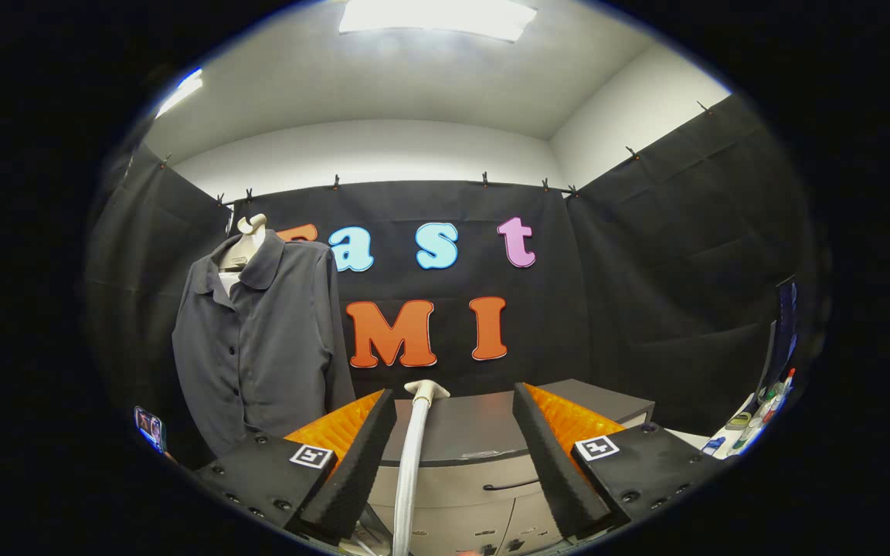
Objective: Iron the clothes twice with a garment steamer, once on the left side and once on the right side.
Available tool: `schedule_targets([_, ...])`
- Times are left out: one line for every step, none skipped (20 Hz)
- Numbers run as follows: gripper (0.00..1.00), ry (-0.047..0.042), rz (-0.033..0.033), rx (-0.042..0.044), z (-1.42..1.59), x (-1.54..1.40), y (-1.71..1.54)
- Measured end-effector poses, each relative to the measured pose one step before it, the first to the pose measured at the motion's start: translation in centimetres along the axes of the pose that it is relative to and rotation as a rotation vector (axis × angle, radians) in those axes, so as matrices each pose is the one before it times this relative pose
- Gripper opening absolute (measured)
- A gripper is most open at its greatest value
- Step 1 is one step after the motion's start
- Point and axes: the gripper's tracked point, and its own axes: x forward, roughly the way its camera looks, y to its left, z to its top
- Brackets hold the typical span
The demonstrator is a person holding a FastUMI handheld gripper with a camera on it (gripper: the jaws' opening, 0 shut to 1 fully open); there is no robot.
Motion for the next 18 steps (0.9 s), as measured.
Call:
schedule_targets([0.98, -0.00518, 0.00382, -0.00294, 0.283, 0.180, 0.188])
schedule_targets([0.98, -0.00192, 0.00297, -0.00387, 0.255, 0.317, 0.114])
schedule_targets([0.98, 0.00312, 0.00640, -0.00410, 0.062, 0.355, 0.228])
schedule_targets([0.98, 0.00303, 0.00769, -0.00439, 0.132, 0.330, 0.294])
schedule_targets([0.98, -0.00470, 0.01259, -0.00305, 0.285, 0.354, 0.375])
schedule_targets([0.98, -0.00845, 0.01763, -0.00175, 0.513, 0.434, 0.558])
schedule_targets([0.98, -0.00574, 0.01872, -0.00135, 0.431, 0.602, 0.623])
schedule_targets([0.98, 0.00097, 0.01668, -0.00515, 0.288, 0.801, 0.428])
schedule_targets([0.98, 0.00442, 0.01103, -0.01088, 0.238, 0.837, 0.321])
schedule_targets([0.98, 0.00487, 0.00959, -0.01584, 0.238, 0.957, 0.303])
schedule_targets([0.98, 0.00423, 0.01155, -0.01715, 0.269, 1.065, 0.431])
schedule_targets([0.98, -0.00040, 0.01960, -0.01152, 0.406, 1.119, 0.705])
schedule_targets([0.98, -0.00041, 0.03256, -0.00664, 0.360, 1.036, 1.027])
schedule_targets([0.98, -0.00169, 0.03643, -0.01061, 0.407, 1.259, 1.094])
schedule_targets([0.98, 0.00333, 0.02437, -0.01689, 0.214, 1.404, 0.663])
schedule_targets([0.98, 0.00756, 0.01805, -0.02275, -0.055, 1.505, 0.278])
schedule_targets([0.98, 0.00810, 0.00942, -0.02783, -0.031, 1.735, -0.027])
schedule_targets([0.98, 0.00506, -0.00107, -0.03070, -0.005, 1.967, -0.391])
